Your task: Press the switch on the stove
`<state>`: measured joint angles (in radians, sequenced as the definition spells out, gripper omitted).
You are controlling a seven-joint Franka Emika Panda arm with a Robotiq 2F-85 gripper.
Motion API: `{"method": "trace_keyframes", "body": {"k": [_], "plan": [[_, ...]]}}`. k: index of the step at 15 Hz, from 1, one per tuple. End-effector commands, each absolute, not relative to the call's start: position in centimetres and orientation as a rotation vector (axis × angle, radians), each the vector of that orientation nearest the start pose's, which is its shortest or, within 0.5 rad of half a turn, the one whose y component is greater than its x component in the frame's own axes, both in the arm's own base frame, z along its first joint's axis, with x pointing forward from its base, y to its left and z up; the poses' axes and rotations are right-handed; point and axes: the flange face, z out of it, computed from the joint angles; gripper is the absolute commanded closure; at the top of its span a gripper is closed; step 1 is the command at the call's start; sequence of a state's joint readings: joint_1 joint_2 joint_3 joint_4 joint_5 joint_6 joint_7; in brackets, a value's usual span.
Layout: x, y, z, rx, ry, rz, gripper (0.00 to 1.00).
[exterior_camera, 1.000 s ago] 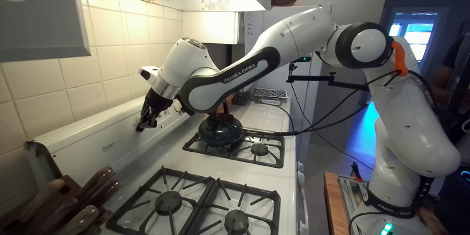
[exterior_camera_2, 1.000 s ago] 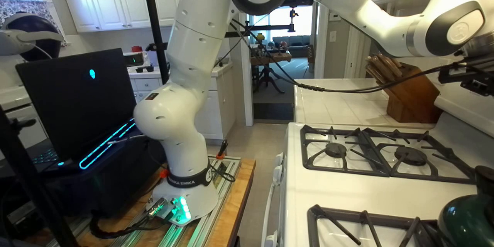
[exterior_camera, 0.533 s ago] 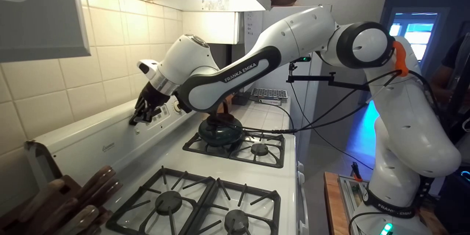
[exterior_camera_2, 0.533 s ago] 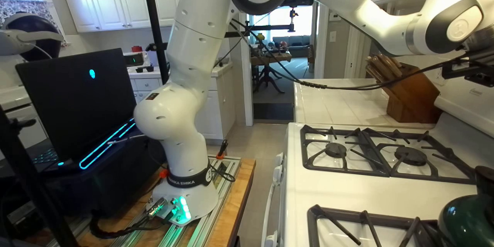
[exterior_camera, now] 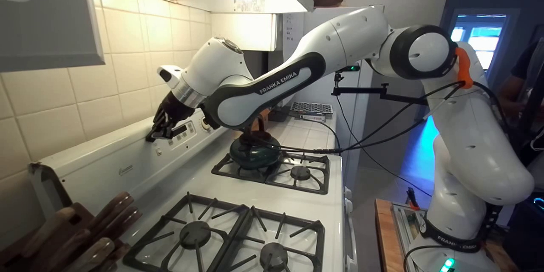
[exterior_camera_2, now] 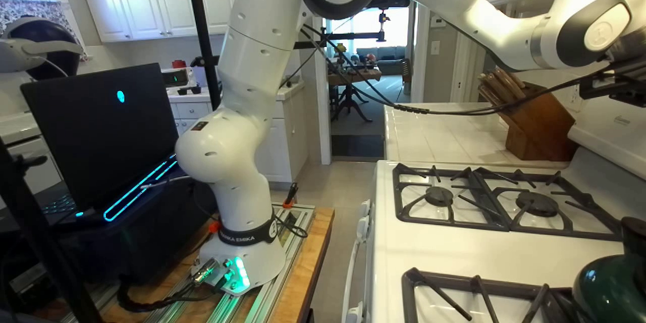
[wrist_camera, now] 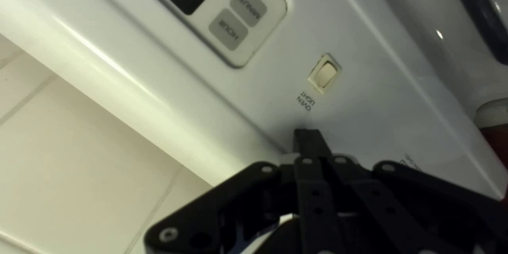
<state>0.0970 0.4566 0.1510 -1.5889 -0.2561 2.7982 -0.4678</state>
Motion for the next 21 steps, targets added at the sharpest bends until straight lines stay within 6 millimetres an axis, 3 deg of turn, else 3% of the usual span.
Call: {"method": "trace_keyframes", "body": {"k": [1,13,18,21], "plan": [[71.7,16.9,46.9,-2.836,-1.325,-1.234,1.0],[69.0,16.8,48.8,-2.907,-1.08,-1.154,1.0],[67.3,16.6,48.4,-2.983,-0.982,-0.959,1.0],[66.2,16.5,47.8,-2.992,-0.914,-0.939,1.0]]}}
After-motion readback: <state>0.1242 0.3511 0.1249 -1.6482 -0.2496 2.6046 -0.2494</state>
